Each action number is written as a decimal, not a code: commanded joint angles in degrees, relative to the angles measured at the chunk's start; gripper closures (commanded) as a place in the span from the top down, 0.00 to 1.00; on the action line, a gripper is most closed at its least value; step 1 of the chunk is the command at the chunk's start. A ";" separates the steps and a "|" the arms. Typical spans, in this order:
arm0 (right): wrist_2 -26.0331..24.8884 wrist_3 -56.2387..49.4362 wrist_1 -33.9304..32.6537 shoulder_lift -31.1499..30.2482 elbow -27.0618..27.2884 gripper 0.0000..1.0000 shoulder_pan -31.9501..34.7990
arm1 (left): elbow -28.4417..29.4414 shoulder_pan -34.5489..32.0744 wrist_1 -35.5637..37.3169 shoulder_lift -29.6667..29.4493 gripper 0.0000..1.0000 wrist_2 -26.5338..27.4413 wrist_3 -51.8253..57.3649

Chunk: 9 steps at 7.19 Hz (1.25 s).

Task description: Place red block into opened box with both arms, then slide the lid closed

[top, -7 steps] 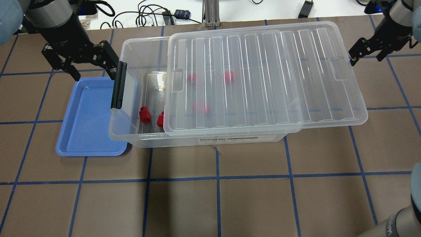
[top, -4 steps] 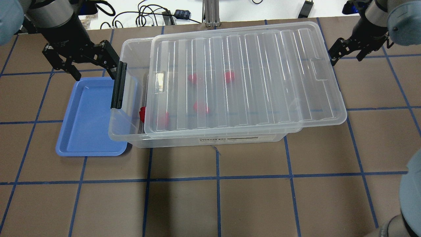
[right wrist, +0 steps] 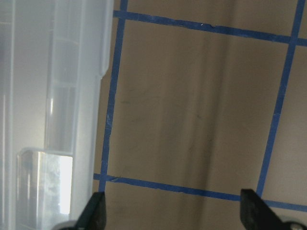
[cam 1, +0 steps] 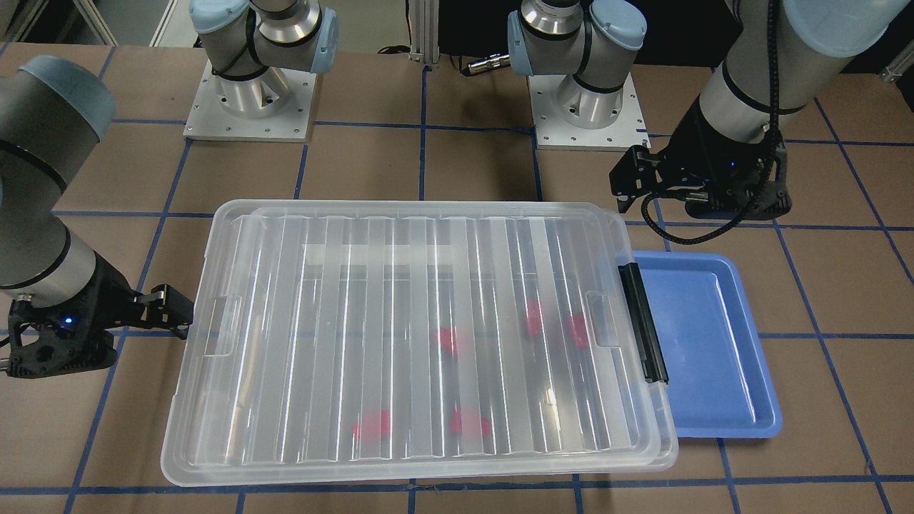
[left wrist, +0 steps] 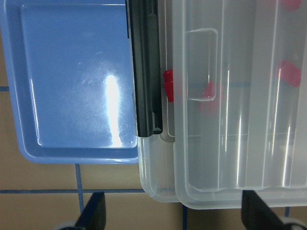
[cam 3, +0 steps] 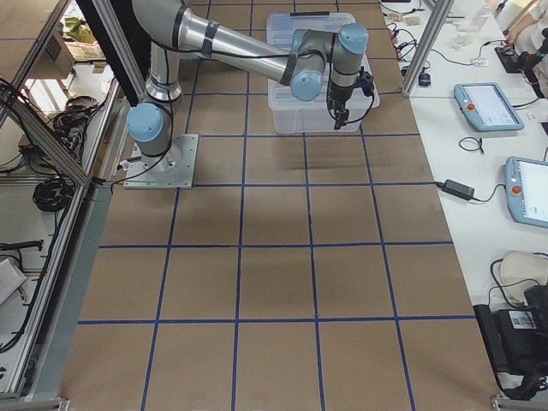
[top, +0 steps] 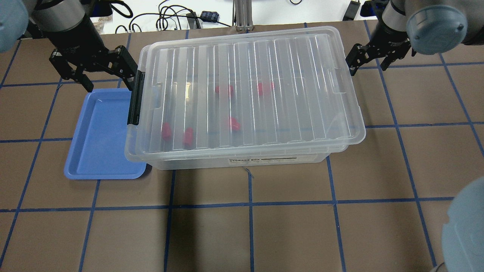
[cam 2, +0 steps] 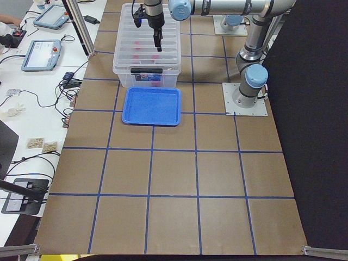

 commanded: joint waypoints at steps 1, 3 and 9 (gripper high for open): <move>0.03 0.07 -0.17 0.05 -0.71 1.00 0.25 | 0.00 -0.09 0.05 0.00 1.00 -0.02 0.00; -0.32 0.50 1.92 -5.10 -2.73 1.00 0.15 | 0.00 -0.17 0.05 0.08 1.00 -0.55 -0.26; -1.37 23.76 13.99 -17.71 -1.24 1.00 11.54 | -0.09 -0.26 1.90 0.35 1.00 -0.29 0.61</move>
